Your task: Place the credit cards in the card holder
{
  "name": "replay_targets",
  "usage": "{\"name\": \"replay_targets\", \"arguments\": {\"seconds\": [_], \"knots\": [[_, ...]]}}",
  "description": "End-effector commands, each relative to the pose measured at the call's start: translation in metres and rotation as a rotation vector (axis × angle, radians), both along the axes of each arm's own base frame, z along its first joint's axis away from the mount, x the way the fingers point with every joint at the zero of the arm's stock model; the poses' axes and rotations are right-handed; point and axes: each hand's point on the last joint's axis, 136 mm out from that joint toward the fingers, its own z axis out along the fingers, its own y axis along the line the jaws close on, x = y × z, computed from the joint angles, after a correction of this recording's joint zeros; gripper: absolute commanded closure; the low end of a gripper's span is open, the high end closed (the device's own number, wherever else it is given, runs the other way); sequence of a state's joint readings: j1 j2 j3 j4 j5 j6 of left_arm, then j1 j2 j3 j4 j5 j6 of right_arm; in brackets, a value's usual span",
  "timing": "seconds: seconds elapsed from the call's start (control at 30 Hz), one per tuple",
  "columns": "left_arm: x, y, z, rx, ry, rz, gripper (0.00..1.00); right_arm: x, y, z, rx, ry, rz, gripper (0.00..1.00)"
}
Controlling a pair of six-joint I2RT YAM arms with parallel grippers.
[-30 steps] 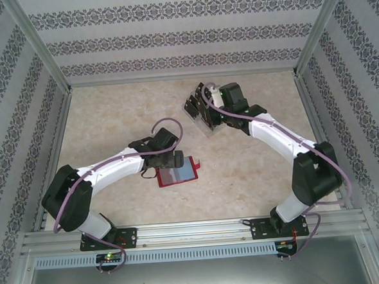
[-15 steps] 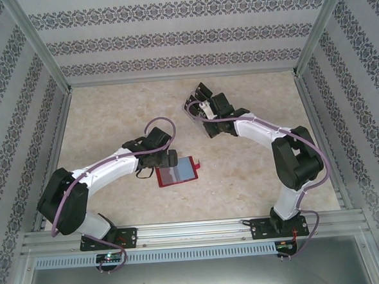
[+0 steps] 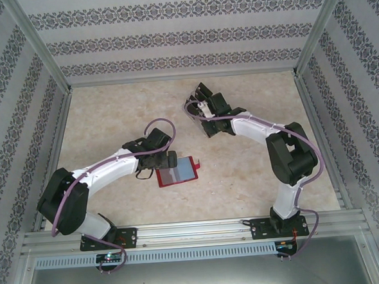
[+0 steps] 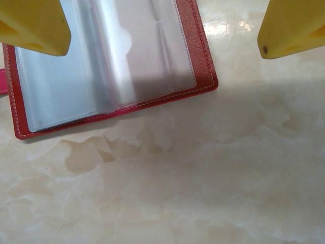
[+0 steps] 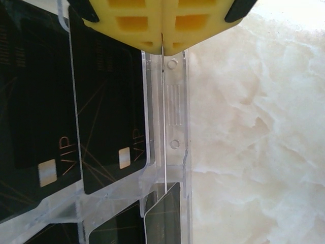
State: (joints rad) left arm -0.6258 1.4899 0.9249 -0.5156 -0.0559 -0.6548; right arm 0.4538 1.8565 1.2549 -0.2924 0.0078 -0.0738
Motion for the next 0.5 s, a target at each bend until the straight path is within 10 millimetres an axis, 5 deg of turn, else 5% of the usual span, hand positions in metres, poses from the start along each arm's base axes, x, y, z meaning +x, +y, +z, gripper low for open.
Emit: {"name": "replay_targets", "arguments": {"seconds": [0.0,0.17,0.3,0.47], "knots": [[-0.002,0.008,0.0,0.007,0.004,0.005,0.05,0.01,0.003,0.005,0.054,0.003,-0.024,1.0],[-0.003,0.009,-0.001,0.007,0.004,0.006,0.05,0.01,0.001,0.0,0.047,0.031,-0.039,1.0],[-0.003,0.008,-0.001,0.004,0.005,0.007,0.05,0.01,-0.003,0.002,0.029,0.037,-0.056,0.7],[-0.003,0.008,-0.001,0.004,0.005,0.006,0.05,0.004,-0.002,0.028,0.078,0.018,-0.071,0.55]]}}
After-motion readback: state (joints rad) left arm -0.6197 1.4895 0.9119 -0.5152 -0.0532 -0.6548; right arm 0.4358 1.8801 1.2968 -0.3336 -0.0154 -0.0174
